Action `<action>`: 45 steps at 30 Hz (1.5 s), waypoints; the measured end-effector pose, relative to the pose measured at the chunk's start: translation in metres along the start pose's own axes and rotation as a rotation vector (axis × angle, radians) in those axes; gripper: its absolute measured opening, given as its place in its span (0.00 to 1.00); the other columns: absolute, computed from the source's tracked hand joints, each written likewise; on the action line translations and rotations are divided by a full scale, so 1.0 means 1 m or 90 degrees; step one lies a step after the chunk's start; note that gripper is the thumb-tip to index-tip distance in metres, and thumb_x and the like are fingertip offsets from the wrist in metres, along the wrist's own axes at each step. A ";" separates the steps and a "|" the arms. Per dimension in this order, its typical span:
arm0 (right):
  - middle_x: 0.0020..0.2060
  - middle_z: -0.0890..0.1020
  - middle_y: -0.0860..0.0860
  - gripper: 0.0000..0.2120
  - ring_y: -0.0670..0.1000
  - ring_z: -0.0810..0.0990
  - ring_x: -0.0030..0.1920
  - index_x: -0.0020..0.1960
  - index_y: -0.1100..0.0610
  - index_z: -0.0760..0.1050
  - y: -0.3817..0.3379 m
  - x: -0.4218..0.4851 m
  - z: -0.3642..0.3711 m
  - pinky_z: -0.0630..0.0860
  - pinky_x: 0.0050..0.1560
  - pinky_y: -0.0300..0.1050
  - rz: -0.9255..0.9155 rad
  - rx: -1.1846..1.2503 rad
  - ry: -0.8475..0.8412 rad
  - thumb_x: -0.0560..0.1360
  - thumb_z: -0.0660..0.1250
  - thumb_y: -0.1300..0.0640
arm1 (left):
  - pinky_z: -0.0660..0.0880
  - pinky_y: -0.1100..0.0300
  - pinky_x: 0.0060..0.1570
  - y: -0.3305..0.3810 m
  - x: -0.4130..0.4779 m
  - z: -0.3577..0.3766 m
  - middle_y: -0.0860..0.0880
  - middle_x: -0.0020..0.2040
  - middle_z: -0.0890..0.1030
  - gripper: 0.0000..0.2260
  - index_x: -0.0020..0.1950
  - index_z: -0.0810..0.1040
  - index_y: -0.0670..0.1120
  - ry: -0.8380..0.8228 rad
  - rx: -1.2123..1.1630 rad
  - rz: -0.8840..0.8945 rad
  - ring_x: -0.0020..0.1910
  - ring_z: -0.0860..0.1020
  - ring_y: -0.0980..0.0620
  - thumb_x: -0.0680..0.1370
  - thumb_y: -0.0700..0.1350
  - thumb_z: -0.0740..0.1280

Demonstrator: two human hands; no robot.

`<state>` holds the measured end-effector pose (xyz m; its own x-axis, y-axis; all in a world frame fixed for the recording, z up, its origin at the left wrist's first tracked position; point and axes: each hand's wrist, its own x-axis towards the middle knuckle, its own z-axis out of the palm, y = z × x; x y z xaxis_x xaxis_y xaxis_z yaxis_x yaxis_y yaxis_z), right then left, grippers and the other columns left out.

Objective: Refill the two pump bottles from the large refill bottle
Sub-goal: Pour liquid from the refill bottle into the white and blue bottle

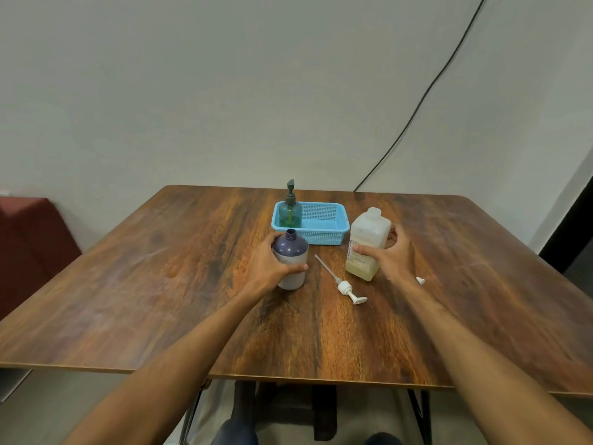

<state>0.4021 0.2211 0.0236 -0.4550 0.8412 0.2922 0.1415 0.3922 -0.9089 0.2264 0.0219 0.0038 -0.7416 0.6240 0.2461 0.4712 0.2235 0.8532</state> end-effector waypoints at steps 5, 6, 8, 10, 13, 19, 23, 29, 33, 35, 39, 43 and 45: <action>0.55 0.79 0.48 0.35 0.45 0.78 0.48 0.61 0.55 0.72 -0.032 -0.003 0.001 0.72 0.36 0.31 -0.084 -0.045 -0.030 0.60 0.85 0.55 | 0.71 0.69 0.49 0.007 0.003 -0.002 0.54 0.62 0.77 0.38 0.68 0.72 0.50 0.013 0.006 0.025 0.57 0.75 0.57 0.61 0.51 0.84; 0.54 0.79 0.48 0.33 0.45 0.78 0.47 0.59 0.54 0.72 -0.038 -0.004 0.002 0.72 0.35 0.30 -0.102 -0.063 -0.041 0.60 0.85 0.54 | 0.71 0.67 0.51 0.010 0.004 -0.003 0.54 0.62 0.77 0.39 0.68 0.72 0.49 0.016 0.008 0.031 0.57 0.75 0.56 0.62 0.51 0.84; 0.54 0.78 0.47 0.33 0.48 0.79 0.49 0.58 0.52 0.71 -0.048 -0.005 0.003 0.73 0.36 0.32 -0.135 -0.108 -0.057 0.60 0.85 0.54 | 0.72 0.65 0.53 0.017 0.005 -0.004 0.54 0.62 0.76 0.38 0.69 0.72 0.48 0.023 0.018 0.046 0.57 0.75 0.56 0.63 0.50 0.83; 0.53 0.78 0.48 0.33 0.50 0.78 0.50 0.59 0.53 0.72 -0.057 -0.006 0.004 0.74 0.37 0.36 -0.170 -0.145 -0.069 0.59 0.85 0.55 | 0.76 0.62 0.56 0.023 0.007 -0.007 0.53 0.63 0.78 0.37 0.69 0.73 0.48 0.021 0.026 0.070 0.56 0.76 0.54 0.63 0.51 0.83; 0.52 0.80 0.50 0.34 0.50 0.75 0.48 0.59 0.56 0.76 -0.071 -0.006 0.003 0.69 0.36 0.33 -0.232 -0.213 -0.077 0.57 0.85 0.57 | 0.80 0.54 0.58 0.030 0.011 -0.013 0.50 0.62 0.80 0.36 0.67 0.75 0.50 0.009 0.044 0.102 0.55 0.79 0.52 0.62 0.56 0.82; 0.55 0.79 0.55 0.38 0.57 0.78 0.51 0.65 0.54 0.74 -0.089 0.000 0.000 0.68 0.41 0.41 -0.297 -0.405 -0.093 0.59 0.84 0.53 | 0.79 0.55 0.56 0.045 0.012 -0.022 0.50 0.61 0.80 0.38 0.68 0.74 0.50 -0.012 0.087 0.133 0.56 0.78 0.52 0.61 0.57 0.82; 0.51 0.77 0.52 0.37 0.59 0.81 0.46 0.64 0.47 0.69 -0.095 0.001 -0.002 0.80 0.42 0.50 -0.334 -0.487 -0.085 0.59 0.80 0.44 | 0.79 0.55 0.55 0.047 0.012 -0.025 0.52 0.61 0.80 0.39 0.66 0.75 0.52 -0.021 0.103 0.145 0.56 0.78 0.53 0.58 0.62 0.80; 0.49 0.76 0.50 0.38 0.58 0.81 0.44 0.65 0.45 0.67 -0.100 -0.001 -0.003 0.82 0.42 0.54 -0.374 -0.570 -0.051 0.59 0.78 0.44 | 0.76 0.60 0.54 0.053 0.011 -0.026 0.51 0.60 0.80 0.35 0.66 0.75 0.50 -0.038 0.110 0.159 0.55 0.77 0.54 0.62 0.55 0.82; 0.50 0.77 0.52 0.39 0.58 0.79 0.45 0.65 0.46 0.68 -0.103 -0.002 -0.003 0.81 0.45 0.55 -0.382 -0.587 -0.057 0.59 0.80 0.44 | 0.74 0.62 0.51 0.053 0.011 -0.027 0.51 0.60 0.80 0.35 0.66 0.76 0.49 -0.046 0.127 0.150 0.54 0.78 0.54 0.62 0.54 0.82; 0.51 0.77 0.53 0.39 0.58 0.79 0.46 0.66 0.48 0.69 -0.105 -0.004 -0.004 0.80 0.47 0.56 -0.388 -0.598 -0.061 0.60 0.80 0.44 | 0.74 0.63 0.49 0.051 0.012 -0.027 0.52 0.60 0.80 0.36 0.66 0.76 0.50 -0.046 0.136 0.147 0.54 0.78 0.54 0.62 0.55 0.82; 0.52 0.77 0.55 0.38 0.59 0.78 0.47 0.67 0.51 0.71 -0.109 -0.007 -0.005 0.80 0.48 0.56 -0.395 -0.609 -0.069 0.60 0.80 0.45 | 0.74 0.64 0.48 0.051 0.013 -0.027 0.52 0.60 0.80 0.36 0.66 0.76 0.50 -0.050 0.141 0.140 0.54 0.78 0.54 0.61 0.55 0.83; 0.54 0.78 0.57 0.39 0.60 0.78 0.49 0.68 0.53 0.72 -0.114 -0.011 -0.007 0.79 0.51 0.57 -0.399 -0.616 -0.079 0.61 0.81 0.46 | 0.74 0.62 0.49 0.050 0.014 -0.027 0.52 0.60 0.79 0.36 0.66 0.76 0.50 -0.054 0.147 0.137 0.54 0.77 0.54 0.61 0.54 0.83; 0.54 0.77 0.58 0.39 0.60 0.78 0.49 0.68 0.53 0.72 -0.115 -0.012 -0.007 0.79 0.51 0.56 -0.400 -0.623 -0.082 0.61 0.81 0.46 | 0.76 0.58 0.52 0.049 0.015 -0.027 0.51 0.60 0.79 0.35 0.66 0.76 0.50 -0.058 0.149 0.133 0.55 0.77 0.53 0.62 0.54 0.82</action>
<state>0.3979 0.1684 0.1268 -0.7635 0.3751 0.5256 0.4510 0.8924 0.0182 0.2257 0.0221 0.0616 -0.5765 0.7363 0.3544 0.7139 0.2428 0.6568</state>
